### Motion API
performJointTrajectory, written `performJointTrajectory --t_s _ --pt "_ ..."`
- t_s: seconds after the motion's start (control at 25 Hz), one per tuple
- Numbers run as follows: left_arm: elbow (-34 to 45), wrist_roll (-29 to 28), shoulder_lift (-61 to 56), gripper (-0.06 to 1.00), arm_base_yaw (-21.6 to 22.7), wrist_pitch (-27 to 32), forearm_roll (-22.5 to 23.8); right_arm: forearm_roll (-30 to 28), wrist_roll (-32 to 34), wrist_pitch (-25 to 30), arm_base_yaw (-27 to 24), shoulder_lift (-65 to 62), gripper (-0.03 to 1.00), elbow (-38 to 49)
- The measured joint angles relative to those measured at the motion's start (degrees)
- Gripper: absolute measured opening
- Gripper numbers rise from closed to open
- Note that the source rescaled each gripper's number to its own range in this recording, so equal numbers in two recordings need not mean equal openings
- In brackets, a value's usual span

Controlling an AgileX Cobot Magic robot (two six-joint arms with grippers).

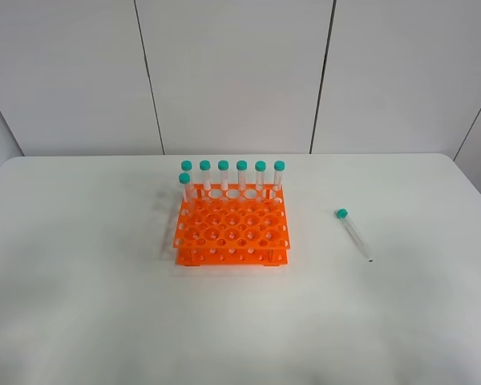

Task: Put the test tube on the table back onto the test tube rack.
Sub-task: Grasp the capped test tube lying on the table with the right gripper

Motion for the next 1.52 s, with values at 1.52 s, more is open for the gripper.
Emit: performJointTrajectory --t_s 1.52 --pt "0.0 0.0 0.0 0.87 0.0 0.0 0.0 0.32 -6.26 -5.35 0.08 98.01 1.0 -42.92"
